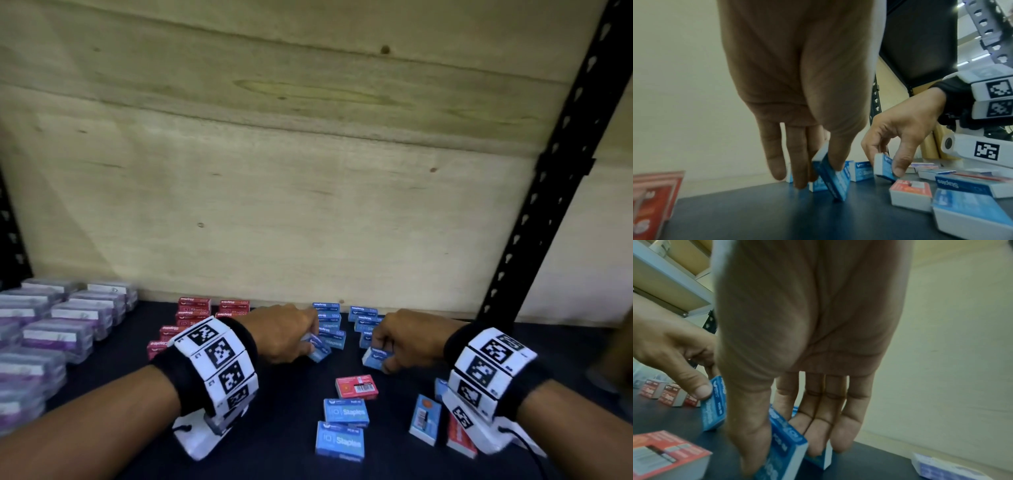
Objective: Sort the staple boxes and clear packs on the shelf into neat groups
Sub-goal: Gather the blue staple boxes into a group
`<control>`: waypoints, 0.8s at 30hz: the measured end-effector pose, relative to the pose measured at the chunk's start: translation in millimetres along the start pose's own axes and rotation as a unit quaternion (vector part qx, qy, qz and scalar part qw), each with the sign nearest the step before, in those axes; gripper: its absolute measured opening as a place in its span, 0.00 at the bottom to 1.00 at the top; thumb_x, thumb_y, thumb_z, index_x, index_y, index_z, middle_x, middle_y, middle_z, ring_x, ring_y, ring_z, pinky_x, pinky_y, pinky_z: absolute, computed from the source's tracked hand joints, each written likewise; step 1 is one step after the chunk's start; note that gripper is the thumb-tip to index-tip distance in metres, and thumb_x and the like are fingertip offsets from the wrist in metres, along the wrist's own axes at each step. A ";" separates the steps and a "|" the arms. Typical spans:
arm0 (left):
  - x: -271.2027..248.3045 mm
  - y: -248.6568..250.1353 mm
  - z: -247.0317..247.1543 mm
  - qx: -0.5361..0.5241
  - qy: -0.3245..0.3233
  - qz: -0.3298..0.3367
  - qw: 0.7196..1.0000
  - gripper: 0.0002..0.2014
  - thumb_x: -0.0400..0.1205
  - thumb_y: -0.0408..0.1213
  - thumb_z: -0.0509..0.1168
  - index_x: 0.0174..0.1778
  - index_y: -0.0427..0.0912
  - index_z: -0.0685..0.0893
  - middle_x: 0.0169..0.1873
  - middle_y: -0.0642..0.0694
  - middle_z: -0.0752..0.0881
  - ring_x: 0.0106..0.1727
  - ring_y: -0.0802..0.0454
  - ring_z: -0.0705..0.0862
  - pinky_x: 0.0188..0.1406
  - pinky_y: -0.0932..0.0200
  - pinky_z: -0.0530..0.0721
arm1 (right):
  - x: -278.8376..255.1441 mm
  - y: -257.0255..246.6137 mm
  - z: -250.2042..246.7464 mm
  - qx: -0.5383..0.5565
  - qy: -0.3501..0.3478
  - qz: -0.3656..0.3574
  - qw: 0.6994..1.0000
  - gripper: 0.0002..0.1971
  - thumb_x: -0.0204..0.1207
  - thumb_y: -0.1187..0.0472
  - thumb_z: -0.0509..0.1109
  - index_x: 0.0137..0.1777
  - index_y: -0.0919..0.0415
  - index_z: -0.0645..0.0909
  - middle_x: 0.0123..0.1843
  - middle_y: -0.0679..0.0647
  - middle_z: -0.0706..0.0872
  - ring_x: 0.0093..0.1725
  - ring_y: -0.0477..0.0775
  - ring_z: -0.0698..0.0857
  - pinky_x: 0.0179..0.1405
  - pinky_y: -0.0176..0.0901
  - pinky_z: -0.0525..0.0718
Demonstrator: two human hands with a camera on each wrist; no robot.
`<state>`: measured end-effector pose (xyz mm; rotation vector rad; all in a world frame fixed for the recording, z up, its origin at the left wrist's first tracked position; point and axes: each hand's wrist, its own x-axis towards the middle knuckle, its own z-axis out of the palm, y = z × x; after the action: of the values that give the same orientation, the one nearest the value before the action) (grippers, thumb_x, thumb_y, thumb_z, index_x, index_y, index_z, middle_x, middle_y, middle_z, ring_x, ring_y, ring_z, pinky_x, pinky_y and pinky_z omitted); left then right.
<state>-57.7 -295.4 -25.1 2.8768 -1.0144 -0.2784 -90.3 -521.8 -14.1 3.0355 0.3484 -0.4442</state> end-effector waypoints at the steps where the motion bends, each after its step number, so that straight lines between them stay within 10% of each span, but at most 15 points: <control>1: -1.6 -0.6 -0.6 0.033 -0.008 -0.011 0.999 0.14 0.85 0.50 0.62 0.62 0.49 0.73 0.50 0.47 0.80 0.50 0.46 0.80 0.51 0.53 0.78 | 1.6 0.5 1.0 0.006 0.000 -0.001 1.000 0.13 0.73 0.54 0.78 0.56 0.53 0.84 0.46 0.46 0.83 0.46 0.49 0.81 0.44 0.40 0.77; 24: -8.4 49.9 -5.4 0.171 0.069 0.028 0.982 0.17 0.80 0.58 0.64 0.56 0.51 0.82 0.53 0.49 0.85 0.54 0.45 0.83 0.47 0.52 0.74 | -25.7 29.4 -6.9 0.075 0.016 0.026 0.997 0.13 0.70 0.48 0.81 0.47 0.47 0.81 0.44 0.42 0.86 0.41 0.41 0.83 0.45 0.35 0.81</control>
<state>-93.7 -328.8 -12.0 3.1027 -1.2203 0.1117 -105.6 -555.3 0.5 3.1917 0.2460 -0.4393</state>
